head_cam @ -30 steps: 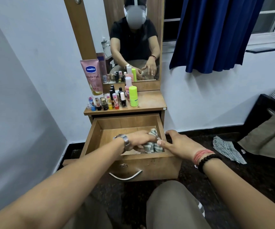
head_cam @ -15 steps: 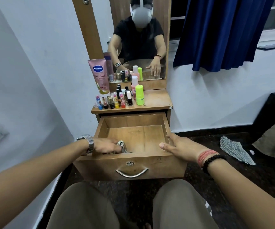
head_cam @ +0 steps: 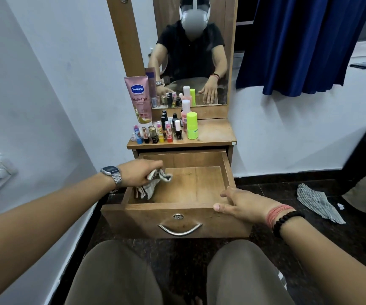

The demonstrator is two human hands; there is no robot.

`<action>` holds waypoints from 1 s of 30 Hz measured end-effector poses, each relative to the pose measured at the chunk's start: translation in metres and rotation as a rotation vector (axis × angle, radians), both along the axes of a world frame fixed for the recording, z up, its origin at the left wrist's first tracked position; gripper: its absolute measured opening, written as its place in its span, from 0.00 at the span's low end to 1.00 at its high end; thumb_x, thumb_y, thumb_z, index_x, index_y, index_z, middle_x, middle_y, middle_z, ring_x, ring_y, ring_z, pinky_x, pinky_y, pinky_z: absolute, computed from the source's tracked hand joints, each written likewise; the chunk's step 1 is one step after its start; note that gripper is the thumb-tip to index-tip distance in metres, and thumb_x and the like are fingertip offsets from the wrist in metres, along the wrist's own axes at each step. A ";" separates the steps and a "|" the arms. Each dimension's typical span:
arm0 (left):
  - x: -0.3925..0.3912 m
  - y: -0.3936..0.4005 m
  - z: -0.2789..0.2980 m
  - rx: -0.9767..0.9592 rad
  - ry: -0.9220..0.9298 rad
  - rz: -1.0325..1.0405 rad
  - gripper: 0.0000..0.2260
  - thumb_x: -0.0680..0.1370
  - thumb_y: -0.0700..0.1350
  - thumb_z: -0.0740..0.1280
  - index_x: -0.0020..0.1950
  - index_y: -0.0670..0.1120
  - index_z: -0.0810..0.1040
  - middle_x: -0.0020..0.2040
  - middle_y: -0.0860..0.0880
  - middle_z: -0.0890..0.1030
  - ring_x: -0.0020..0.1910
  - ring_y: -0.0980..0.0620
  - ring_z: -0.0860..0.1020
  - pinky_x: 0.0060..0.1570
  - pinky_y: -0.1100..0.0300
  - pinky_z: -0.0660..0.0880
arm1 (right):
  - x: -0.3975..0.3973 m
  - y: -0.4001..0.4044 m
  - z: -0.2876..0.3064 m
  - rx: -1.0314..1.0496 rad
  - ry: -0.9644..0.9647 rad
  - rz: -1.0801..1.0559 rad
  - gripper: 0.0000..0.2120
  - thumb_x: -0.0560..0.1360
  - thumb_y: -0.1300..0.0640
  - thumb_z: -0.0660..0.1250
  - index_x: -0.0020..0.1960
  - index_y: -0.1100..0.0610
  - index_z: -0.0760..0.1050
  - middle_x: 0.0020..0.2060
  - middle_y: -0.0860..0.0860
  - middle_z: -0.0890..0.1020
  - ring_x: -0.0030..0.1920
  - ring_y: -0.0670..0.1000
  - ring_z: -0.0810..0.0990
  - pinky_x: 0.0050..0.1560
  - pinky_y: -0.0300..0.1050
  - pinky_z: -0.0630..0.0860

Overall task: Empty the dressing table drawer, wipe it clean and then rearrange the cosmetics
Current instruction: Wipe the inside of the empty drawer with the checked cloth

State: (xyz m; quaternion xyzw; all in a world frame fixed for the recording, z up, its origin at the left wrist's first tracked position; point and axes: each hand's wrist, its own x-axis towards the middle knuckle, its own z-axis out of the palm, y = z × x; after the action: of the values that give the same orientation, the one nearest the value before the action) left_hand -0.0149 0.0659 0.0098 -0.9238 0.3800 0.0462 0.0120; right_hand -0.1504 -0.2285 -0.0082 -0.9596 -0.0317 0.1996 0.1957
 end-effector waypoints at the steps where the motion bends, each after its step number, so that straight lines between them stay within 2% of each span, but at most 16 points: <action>1: -0.001 0.001 -0.005 0.150 0.033 0.001 0.13 0.77 0.46 0.66 0.61 0.51 0.72 0.57 0.50 0.79 0.52 0.49 0.78 0.50 0.55 0.75 | 0.000 0.000 0.000 -0.007 -0.003 0.004 0.33 0.76 0.34 0.57 0.74 0.52 0.61 0.72 0.50 0.67 0.71 0.52 0.67 0.71 0.55 0.63; 3: -0.003 0.004 -0.013 0.479 0.080 -0.020 0.15 0.77 0.44 0.64 0.63 0.52 0.73 0.59 0.48 0.79 0.56 0.48 0.77 0.54 0.53 0.75 | 0.000 0.000 -0.001 -0.017 -0.008 0.012 0.33 0.76 0.34 0.57 0.75 0.52 0.61 0.73 0.49 0.66 0.71 0.51 0.66 0.71 0.55 0.63; 5: -0.005 0.008 -0.014 0.616 0.097 -0.031 0.16 0.76 0.43 0.63 0.63 0.53 0.75 0.60 0.47 0.79 0.58 0.46 0.76 0.56 0.52 0.74 | -0.001 0.001 -0.001 -0.027 -0.009 0.027 0.33 0.76 0.34 0.57 0.75 0.52 0.61 0.74 0.49 0.64 0.72 0.52 0.65 0.71 0.56 0.62; 12: -0.016 -0.005 0.000 0.686 0.203 -0.009 0.17 0.74 0.39 0.62 0.60 0.52 0.80 0.56 0.46 0.81 0.54 0.45 0.77 0.50 0.54 0.75 | 0.000 0.001 -0.003 -0.099 0.009 0.054 0.34 0.76 0.32 0.55 0.75 0.50 0.61 0.77 0.50 0.56 0.76 0.52 0.57 0.74 0.57 0.57; 16: -0.014 -0.013 0.004 0.724 0.207 -0.026 0.17 0.74 0.39 0.63 0.61 0.51 0.79 0.56 0.46 0.81 0.54 0.45 0.77 0.51 0.54 0.77 | -0.001 0.001 -0.003 -0.111 0.020 0.061 0.33 0.76 0.32 0.54 0.75 0.49 0.61 0.78 0.52 0.54 0.77 0.52 0.55 0.74 0.57 0.56; 19: -0.011 -0.013 -0.002 0.819 0.105 -0.063 0.15 0.76 0.42 0.62 0.62 0.51 0.78 0.56 0.45 0.81 0.53 0.44 0.78 0.50 0.54 0.77 | 0.000 0.002 -0.004 -0.118 0.019 0.067 0.33 0.76 0.32 0.54 0.75 0.49 0.61 0.78 0.52 0.53 0.78 0.52 0.52 0.75 0.56 0.54; 22: -0.001 -0.013 -0.011 0.865 -0.049 -0.028 0.13 0.78 0.47 0.63 0.60 0.45 0.77 0.56 0.43 0.80 0.53 0.44 0.79 0.53 0.52 0.77 | 0.000 0.002 -0.005 -0.124 0.020 0.068 0.33 0.77 0.32 0.54 0.75 0.48 0.60 0.79 0.52 0.51 0.78 0.51 0.47 0.75 0.56 0.51; 26: 0.017 -0.022 -0.018 0.820 -0.109 0.062 0.16 0.80 0.49 0.61 0.64 0.43 0.74 0.62 0.44 0.77 0.59 0.45 0.77 0.56 0.54 0.74 | 0.000 0.003 -0.007 -0.132 0.021 0.075 0.33 0.76 0.32 0.54 0.76 0.49 0.60 0.79 0.52 0.51 0.78 0.51 0.47 0.75 0.58 0.51; 30: 0.038 -0.026 -0.030 0.834 -0.195 0.131 0.17 0.82 0.50 0.57 0.68 0.46 0.71 0.67 0.46 0.75 0.65 0.47 0.74 0.64 0.53 0.70 | 0.002 0.003 -0.009 -0.150 0.015 0.075 0.34 0.76 0.32 0.54 0.76 0.50 0.60 0.78 0.52 0.52 0.78 0.51 0.48 0.74 0.59 0.51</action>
State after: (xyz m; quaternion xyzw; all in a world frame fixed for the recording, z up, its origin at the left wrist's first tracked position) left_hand 0.0229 0.0397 -0.0198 -0.8621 0.2664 0.1088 0.4172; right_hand -0.1488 -0.2252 -0.0177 -0.9683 -0.0509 0.2157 0.1157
